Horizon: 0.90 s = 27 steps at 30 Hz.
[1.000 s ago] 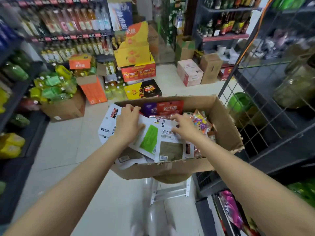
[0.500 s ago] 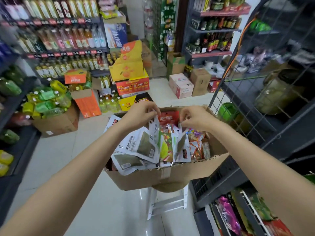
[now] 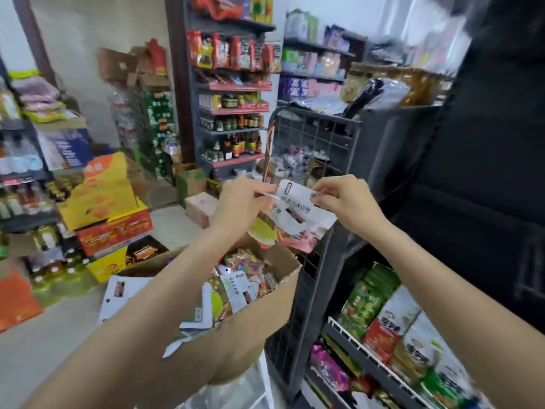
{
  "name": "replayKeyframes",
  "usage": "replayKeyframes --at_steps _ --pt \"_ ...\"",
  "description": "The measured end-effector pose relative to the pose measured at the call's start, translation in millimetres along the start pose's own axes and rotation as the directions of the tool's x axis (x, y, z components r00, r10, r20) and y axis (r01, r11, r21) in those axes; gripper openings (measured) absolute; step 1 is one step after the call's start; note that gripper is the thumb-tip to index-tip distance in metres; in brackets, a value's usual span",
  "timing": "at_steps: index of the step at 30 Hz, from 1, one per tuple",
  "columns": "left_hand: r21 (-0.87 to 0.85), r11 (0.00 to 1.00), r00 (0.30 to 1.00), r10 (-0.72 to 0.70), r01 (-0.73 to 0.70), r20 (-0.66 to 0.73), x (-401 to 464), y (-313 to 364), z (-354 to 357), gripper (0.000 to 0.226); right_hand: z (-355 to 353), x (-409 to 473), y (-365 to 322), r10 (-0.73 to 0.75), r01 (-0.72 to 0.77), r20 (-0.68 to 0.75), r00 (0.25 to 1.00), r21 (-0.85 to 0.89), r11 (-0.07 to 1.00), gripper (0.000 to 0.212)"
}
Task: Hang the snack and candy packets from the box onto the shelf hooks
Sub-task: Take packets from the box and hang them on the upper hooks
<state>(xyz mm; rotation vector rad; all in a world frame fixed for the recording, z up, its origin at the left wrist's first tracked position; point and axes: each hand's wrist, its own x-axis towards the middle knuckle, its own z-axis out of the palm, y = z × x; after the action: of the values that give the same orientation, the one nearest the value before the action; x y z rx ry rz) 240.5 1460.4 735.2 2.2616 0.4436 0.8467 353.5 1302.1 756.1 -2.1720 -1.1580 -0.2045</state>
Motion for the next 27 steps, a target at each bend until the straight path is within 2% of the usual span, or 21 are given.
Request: replayKeyframes --at_steps 2,4,7,9,12,14,18,21,23,25,27 --pt "-0.025 0.991 0.991 0.131 -0.132 -0.012 -0.9 31.3 12.3 0.024 -31.2 -24.9 1.6 0.048 -0.046 -0.088 0.995 0.024 0.999 0.018" --pt "-0.056 0.964 0.966 0.259 -0.259 -0.007 -5.0 65.3 23.6 0.021 -62.5 -50.1 2.6 0.08 -0.075 -0.17 0.982 0.035 0.997 0.014" --pt "-0.046 0.929 0.93 0.366 -0.367 -0.028 -10.6 116.6 43.9 0.021 -111.2 -89.4 4.8 0.12 -0.104 -0.306 0.944 0.066 0.992 0.007" --pt "-0.119 0.889 0.896 0.443 -0.441 -0.012 -13.6 149.0 59.0 0.018 -144.6 -117.6 7.6 0.17 -0.132 -0.404 0.899 0.12 0.984 0.006" --pt "-0.353 0.829 0.869 0.489 -0.433 0.082 -27.8 202.7 80.4 0.015 -190.6 -161.3 14.1 0.303 -0.165 -0.535 0.789 0.29 0.943 0.002" --pt "-0.451 0.794 0.865 0.494 -0.406 0.091 -42.8 240.1 97.0 0.013 -217.9 -190.4 22.3 0.414 -0.187 -0.57 0.71 0.414 0.891 0.007" --pt "-0.537 0.724 0.83 0.553 -0.434 0.074 -78.5 315.2 133.0 0.017 -275.1 -252.8 41.4 0.605 -0.292 -0.484 0.633 0.574 0.765 0.03" --pt "-0.538 0.687 0.784 0.617 -0.489 0.075 -104.7 365.9 159.1 0.022 -315.3 -296.9 58.8 0.605 -0.26 -0.579 0.547 0.569 0.78 0.029" --pt "-0.545 0.666 0.764 0.642 -0.51 0.07 -119.7 400.6 178.4 0.026 -345.9 -323.1 74.4 0.582 -0.257 -0.683 0.441 0.525 0.811 0.032" --pt "-0.548 0.666 0.771 0.634 -0.506 0.059 -134.3 433.6 196.9 0.035 -377.1 -348.0 89.6 0.568 -0.277 -0.747 0.346 0.497 0.823 0.034" --pt "-0.585 0.654 0.798 0.602 -0.48 0.019 -148.0 465.6 213.5 0.033 -410.1 -371.6 102.3 0.545 -0.259 -0.781 0.304 0.483 0.836 0.032"
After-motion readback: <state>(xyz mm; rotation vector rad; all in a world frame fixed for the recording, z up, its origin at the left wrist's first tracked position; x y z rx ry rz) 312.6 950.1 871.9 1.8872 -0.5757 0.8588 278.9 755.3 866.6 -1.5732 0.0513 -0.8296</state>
